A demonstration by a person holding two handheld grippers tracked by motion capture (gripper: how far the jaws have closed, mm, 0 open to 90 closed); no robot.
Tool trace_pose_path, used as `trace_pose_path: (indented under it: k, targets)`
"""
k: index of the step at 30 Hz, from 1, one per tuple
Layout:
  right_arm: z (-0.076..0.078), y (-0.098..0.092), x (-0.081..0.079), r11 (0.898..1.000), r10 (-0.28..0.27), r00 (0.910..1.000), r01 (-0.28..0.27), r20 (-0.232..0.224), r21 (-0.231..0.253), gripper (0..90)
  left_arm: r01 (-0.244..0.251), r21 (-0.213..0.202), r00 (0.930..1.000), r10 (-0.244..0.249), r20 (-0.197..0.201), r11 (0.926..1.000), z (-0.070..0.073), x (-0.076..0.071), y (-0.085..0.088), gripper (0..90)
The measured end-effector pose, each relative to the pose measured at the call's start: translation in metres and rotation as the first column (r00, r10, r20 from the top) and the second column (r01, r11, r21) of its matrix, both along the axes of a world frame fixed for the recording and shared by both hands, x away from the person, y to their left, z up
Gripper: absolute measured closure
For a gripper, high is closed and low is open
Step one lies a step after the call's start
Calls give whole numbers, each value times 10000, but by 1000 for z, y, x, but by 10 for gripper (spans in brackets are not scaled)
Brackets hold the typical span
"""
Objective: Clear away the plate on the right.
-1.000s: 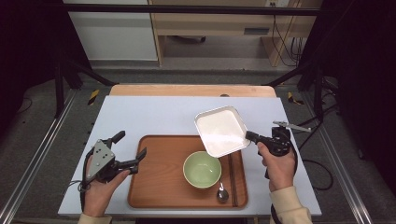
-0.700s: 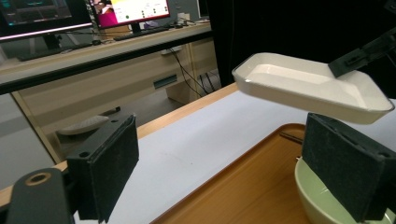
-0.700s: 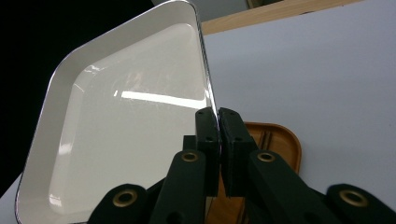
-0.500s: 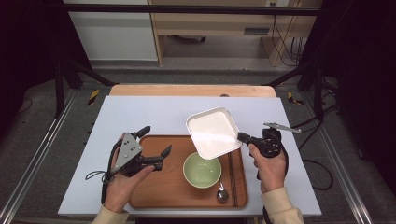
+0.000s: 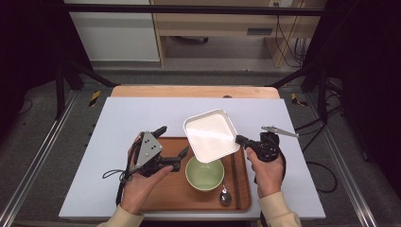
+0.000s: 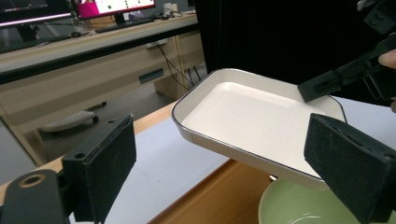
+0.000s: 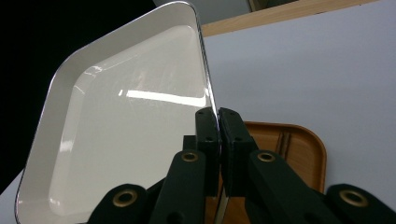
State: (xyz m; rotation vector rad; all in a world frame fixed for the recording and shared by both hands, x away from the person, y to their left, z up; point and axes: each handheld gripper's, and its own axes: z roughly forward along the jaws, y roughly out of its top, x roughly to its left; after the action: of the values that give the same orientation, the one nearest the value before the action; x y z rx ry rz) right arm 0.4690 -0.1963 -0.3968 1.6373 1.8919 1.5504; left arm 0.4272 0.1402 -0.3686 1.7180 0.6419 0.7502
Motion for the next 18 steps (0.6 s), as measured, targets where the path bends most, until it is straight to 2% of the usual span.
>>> trace_pose_path:
  k: [15,18]
  targets:
    - [-1,11,-4,9998,175,9998,-175,67,-44,875,-731,93,9970,733,-233,9973,-7,0,-3,85]
    - [-1,13,-4,9998,190,9998,-189,105,-107,875,-707,14,9970,707,-303,9975,-10,2,-2,86]
